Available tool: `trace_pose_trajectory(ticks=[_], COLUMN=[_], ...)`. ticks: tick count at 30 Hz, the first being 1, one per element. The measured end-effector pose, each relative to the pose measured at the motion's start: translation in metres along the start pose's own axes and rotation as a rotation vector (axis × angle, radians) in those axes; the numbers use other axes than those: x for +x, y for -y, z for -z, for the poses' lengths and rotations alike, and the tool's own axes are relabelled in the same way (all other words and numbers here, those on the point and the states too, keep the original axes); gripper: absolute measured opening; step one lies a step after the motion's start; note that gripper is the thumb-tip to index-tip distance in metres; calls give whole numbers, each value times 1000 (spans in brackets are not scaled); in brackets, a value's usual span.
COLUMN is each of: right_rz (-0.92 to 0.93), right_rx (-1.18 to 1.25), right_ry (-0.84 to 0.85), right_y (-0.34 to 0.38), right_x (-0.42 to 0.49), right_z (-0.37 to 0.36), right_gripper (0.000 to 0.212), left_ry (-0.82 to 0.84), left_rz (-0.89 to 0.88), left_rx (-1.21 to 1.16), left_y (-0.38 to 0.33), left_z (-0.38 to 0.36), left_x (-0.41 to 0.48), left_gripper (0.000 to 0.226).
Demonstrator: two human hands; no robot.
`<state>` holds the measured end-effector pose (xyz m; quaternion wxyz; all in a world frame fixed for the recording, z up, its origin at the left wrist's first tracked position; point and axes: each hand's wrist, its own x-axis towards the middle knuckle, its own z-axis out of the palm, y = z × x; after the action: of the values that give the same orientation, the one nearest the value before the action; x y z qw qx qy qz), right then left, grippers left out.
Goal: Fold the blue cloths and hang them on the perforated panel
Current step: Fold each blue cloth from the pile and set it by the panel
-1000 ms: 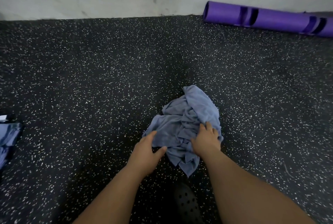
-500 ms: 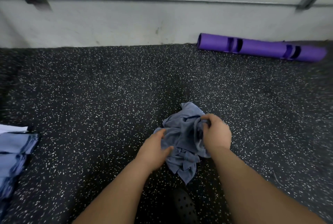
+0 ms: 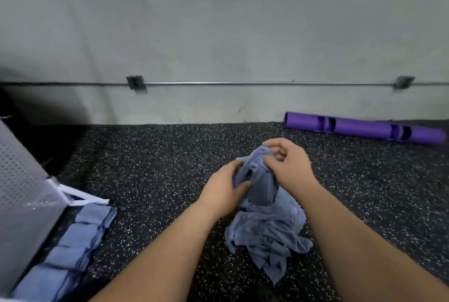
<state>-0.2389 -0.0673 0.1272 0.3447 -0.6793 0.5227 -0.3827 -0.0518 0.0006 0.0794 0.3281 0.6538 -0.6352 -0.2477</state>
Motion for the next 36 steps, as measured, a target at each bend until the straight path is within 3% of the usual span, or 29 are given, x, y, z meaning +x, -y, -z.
trace_pose_trajectory(ticks=[4,12,21,29,36], right_rz=[107,51,21,18,-122], right_rx=[175,412,339,274,484], right_ry=[126,192,214,99,-31], right_y=[52,87,87,85,81], right_x=[-19,-51,-46,-7,27], right_z=[-12,-45,-97,-128,-135], right_gripper=[29,24,15,8,9], left_ry=[-192,-291,-294,-340,-450], left_rz=[-62,-6,96,196,268], left_rx=[-41,-188,-336,-467,-451], left_y=[-15,9,58,70,77], left_z=[46,113,147,165,180], left_x=[-23,-67,-85,-58,-45], left_gripper=[46,6,3,10,11])
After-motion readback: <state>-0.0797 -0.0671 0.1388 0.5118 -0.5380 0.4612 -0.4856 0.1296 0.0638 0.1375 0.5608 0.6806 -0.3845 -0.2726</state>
